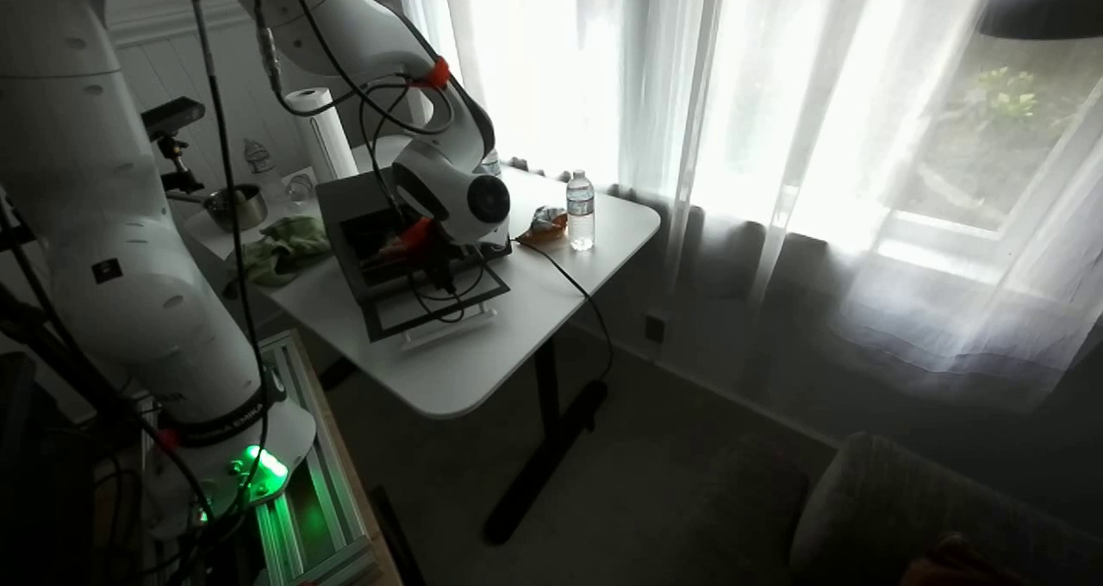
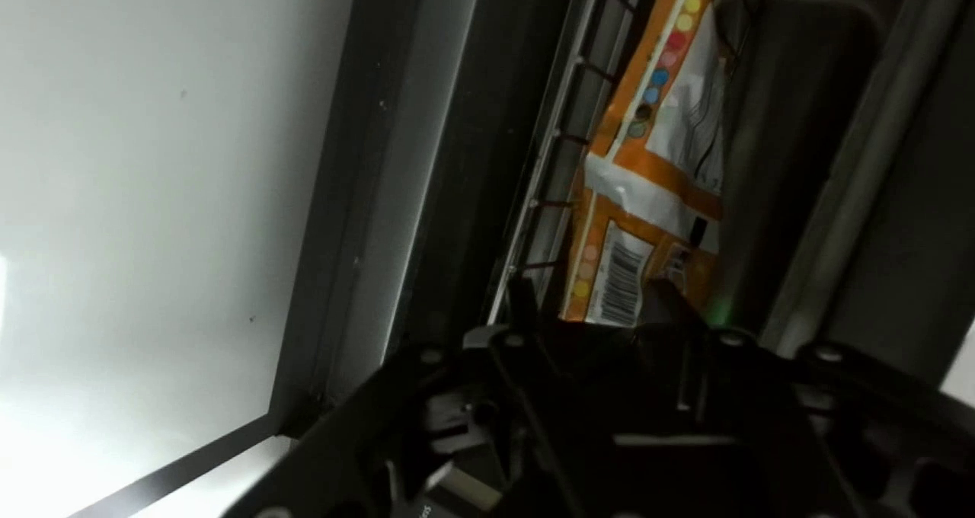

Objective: Remove the packet from the open oven and place it on top of the oven.

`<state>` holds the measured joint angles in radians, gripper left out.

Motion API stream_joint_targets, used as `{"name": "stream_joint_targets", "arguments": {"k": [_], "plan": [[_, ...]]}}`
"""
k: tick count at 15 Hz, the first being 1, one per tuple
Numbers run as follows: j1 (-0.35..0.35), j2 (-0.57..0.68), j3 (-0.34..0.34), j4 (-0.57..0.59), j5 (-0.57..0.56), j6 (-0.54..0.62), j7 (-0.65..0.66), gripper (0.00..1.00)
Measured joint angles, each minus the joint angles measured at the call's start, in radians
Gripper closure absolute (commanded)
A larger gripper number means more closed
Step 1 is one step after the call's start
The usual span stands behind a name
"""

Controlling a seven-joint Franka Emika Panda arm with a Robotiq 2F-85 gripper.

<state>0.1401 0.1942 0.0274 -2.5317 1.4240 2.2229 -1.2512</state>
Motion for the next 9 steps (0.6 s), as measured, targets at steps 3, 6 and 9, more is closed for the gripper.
{"name": "stream_joint_targets", "arguments": {"k": [3, 6, 9], "plan": [[-0.005, 0.040, 0.000, 0.033, 0.017, -0.020, -0.019, 0.59], [-0.007, 0.066, 0.001, 0.058, 0.021, -0.046, -0.023, 0.59], [-0.008, 0.080, 0.001, 0.074, 0.021, -0.071, -0.023, 0.60]]}}
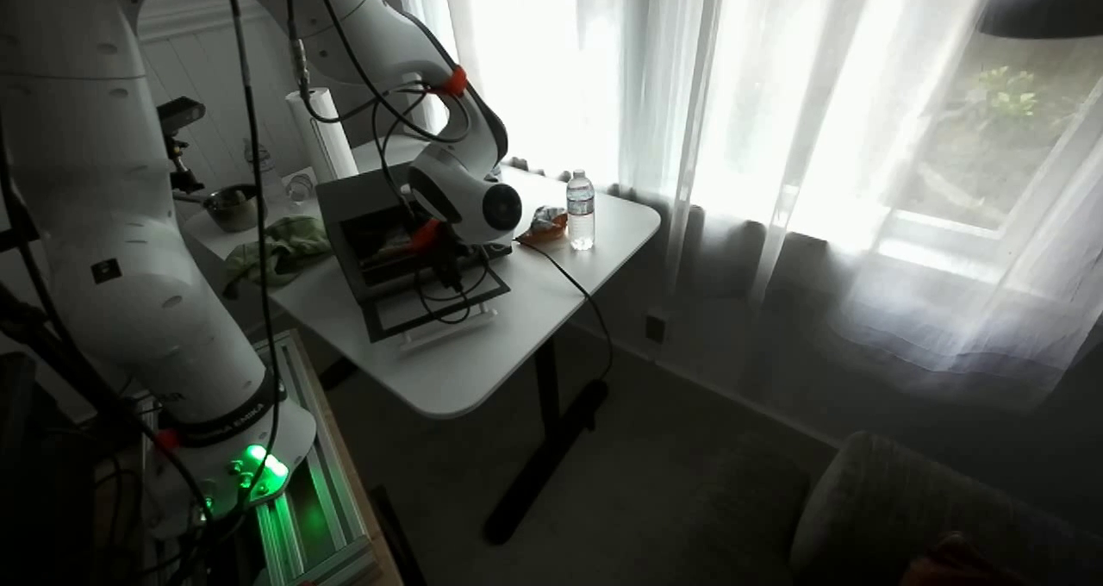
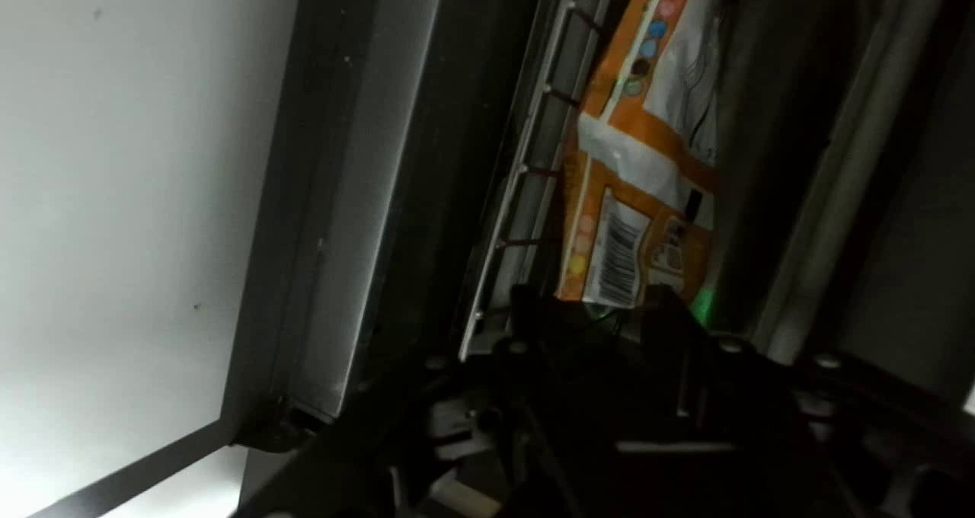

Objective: Remove the packet from the open oven and place it on top of the oven.

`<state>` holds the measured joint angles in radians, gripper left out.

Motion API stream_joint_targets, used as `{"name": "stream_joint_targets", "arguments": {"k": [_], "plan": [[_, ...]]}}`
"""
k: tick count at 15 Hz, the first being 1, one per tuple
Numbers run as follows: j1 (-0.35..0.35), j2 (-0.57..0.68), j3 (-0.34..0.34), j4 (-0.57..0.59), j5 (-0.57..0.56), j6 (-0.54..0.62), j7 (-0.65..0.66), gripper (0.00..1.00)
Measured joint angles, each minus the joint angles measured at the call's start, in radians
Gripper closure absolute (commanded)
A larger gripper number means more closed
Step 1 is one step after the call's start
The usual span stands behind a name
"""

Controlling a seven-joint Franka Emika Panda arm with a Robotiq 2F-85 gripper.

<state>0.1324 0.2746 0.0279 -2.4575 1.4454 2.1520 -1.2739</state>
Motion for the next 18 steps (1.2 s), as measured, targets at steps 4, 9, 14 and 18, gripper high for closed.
{"name": "stream_joint_targets", "arguments": {"k": [4, 9, 14, 18], "plan": [[0.000, 0.019, 0.000, 0.015, 0.000, -0.026, 0.000, 0.61], [0.000, 0.054, 0.004, 0.029, 0.000, -0.055, 0.000, 0.57], [0.000, 0.077, 0.004, 0.040, -0.002, -0.092, 0.002, 0.98], [-0.004, 0.082, 0.003, 0.040, -0.002, -0.115, 0.002, 1.00]]}}
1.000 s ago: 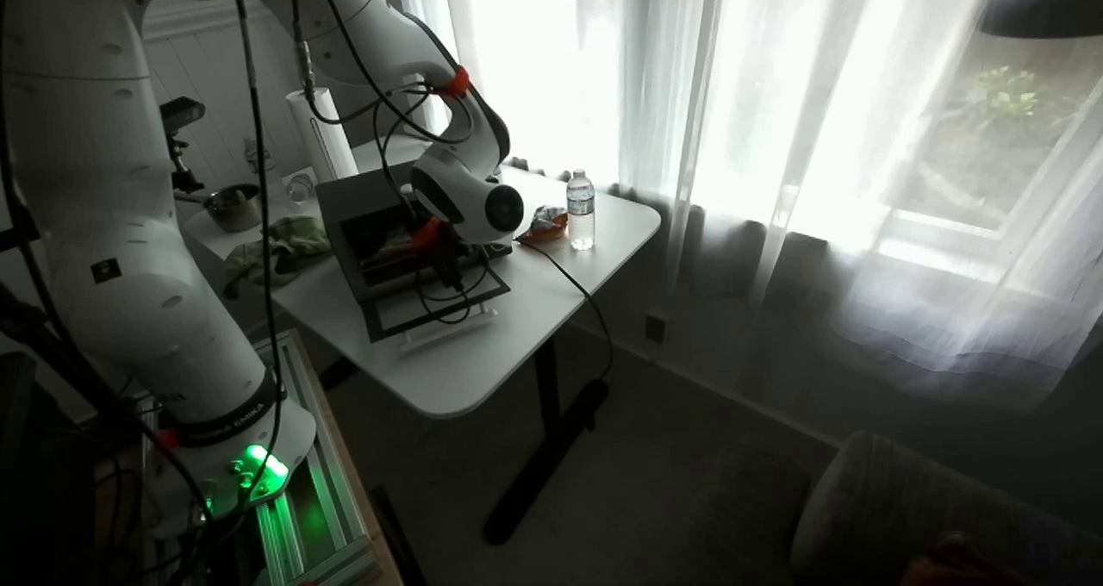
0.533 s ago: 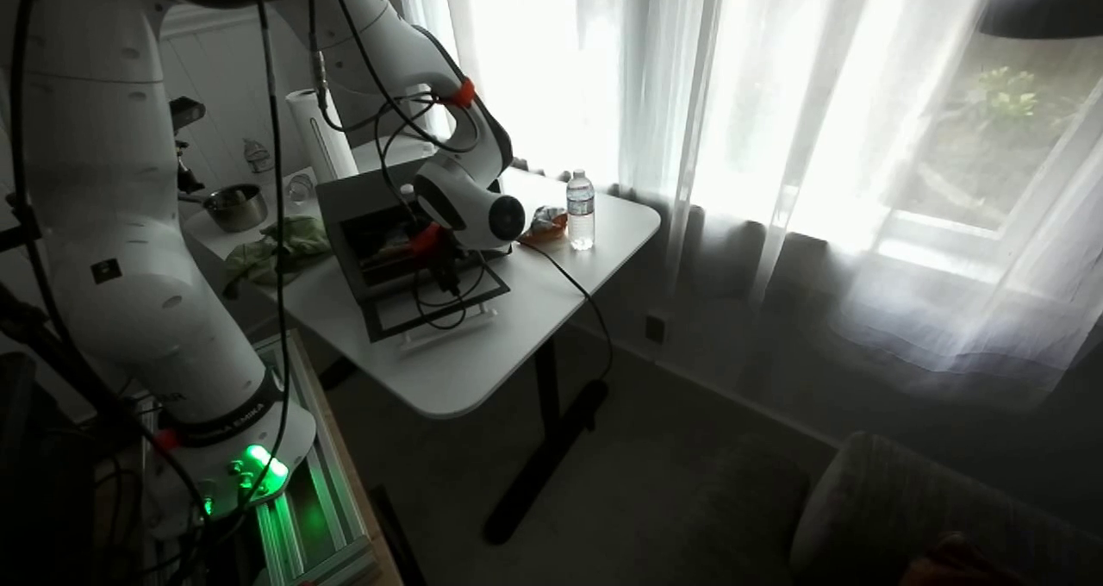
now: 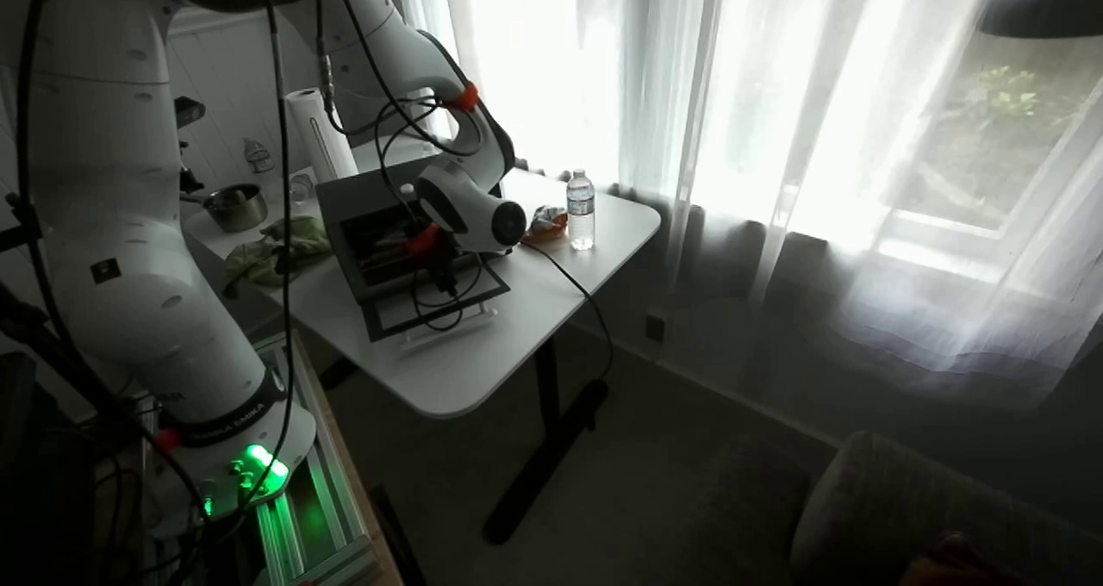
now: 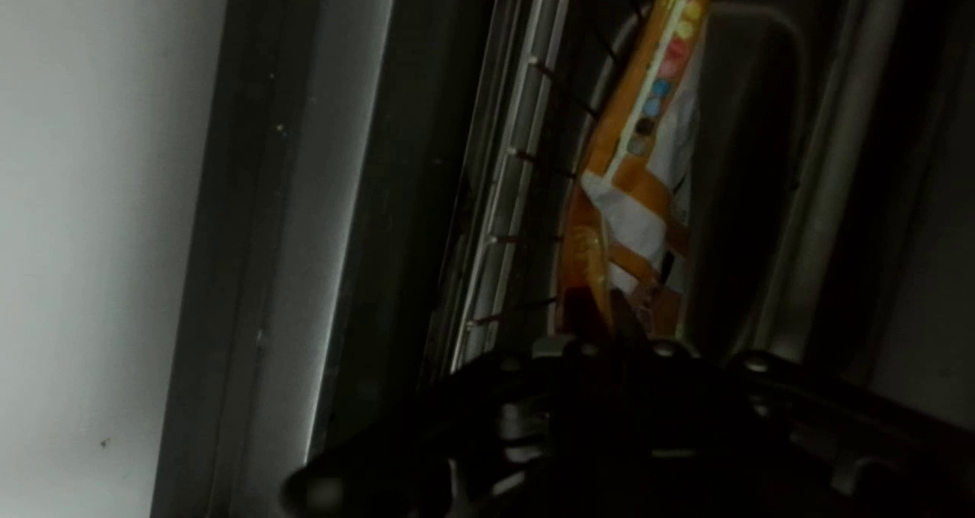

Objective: Remove the packet from the open oven and place it on top of the oven.

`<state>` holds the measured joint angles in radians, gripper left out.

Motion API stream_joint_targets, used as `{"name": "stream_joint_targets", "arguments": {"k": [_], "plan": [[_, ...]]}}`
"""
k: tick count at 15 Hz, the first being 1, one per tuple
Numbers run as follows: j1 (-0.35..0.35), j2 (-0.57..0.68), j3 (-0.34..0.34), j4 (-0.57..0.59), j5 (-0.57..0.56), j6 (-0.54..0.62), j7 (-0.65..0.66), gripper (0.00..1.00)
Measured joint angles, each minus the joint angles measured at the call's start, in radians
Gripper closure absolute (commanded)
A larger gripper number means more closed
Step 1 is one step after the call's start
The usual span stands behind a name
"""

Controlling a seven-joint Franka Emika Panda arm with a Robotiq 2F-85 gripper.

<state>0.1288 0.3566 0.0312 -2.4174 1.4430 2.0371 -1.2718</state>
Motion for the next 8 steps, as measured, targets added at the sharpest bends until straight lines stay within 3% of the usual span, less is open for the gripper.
{"name": "stream_joint_targets", "arguments": {"k": [8], "plan": [[-0.048, -0.051, -0.011, -0.046, -0.027, -0.086, -0.007, 1.00]]}}
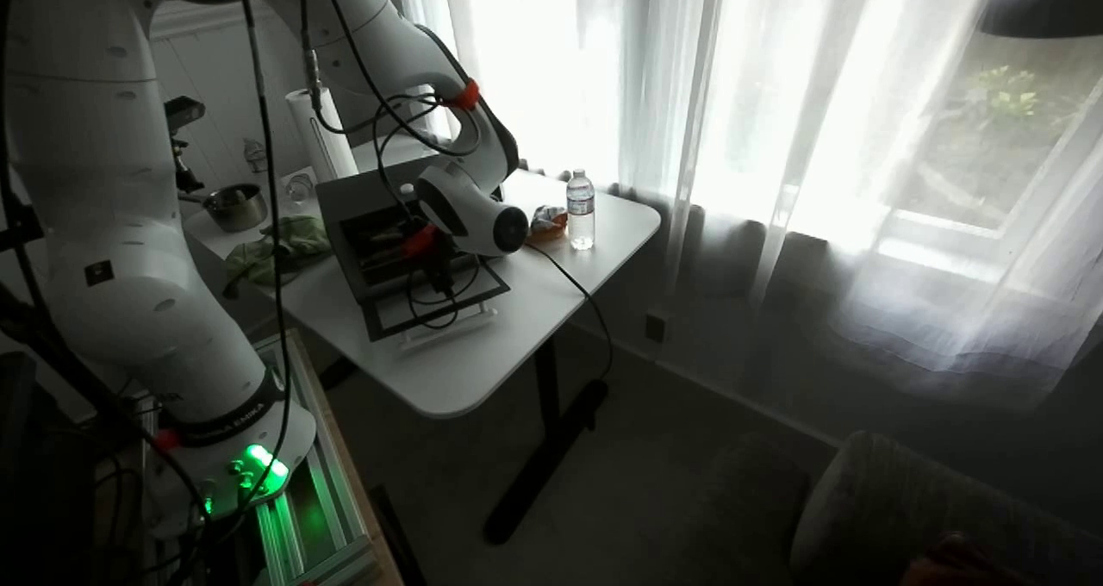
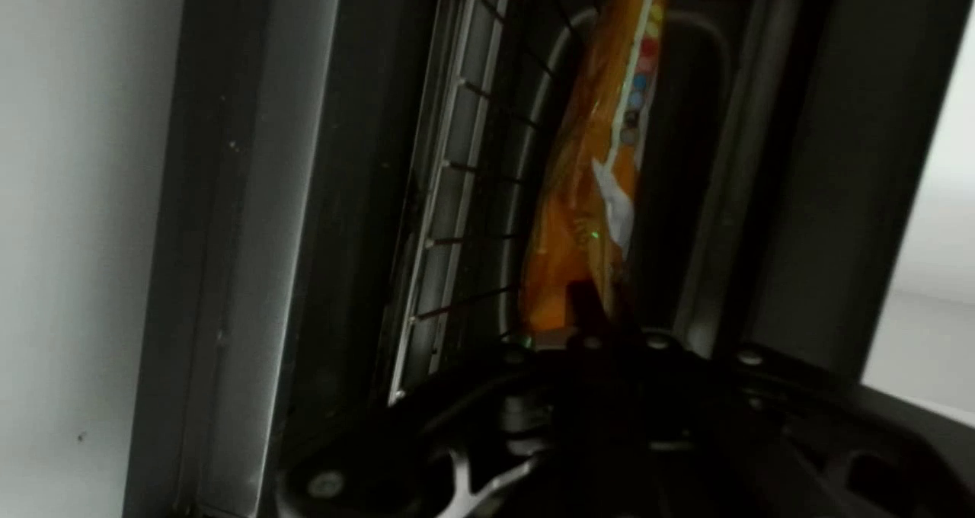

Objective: Remove the packet from the open oven and place it on top of the oven.

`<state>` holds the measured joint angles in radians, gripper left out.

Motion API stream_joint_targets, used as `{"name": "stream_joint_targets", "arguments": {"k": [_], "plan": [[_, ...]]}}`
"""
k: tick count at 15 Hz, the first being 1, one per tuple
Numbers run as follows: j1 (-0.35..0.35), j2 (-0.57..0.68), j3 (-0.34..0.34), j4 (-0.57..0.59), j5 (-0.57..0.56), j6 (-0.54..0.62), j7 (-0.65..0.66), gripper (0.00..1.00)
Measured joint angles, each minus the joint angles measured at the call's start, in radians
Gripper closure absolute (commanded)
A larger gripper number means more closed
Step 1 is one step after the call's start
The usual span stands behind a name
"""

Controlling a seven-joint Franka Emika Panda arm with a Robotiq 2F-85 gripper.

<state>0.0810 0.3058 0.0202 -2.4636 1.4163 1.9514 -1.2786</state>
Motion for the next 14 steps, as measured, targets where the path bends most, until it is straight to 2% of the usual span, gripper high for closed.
{"name": "stream_joint_targets", "arguments": {"k": [6, 14], "plan": [[-0.036, -0.114, -0.038, -0.137, -0.175, -0.037, 0.012, 1.00], [-0.146, -0.360, -0.118, -0.284, -0.290, -0.045, 0.008, 1.00]]}}
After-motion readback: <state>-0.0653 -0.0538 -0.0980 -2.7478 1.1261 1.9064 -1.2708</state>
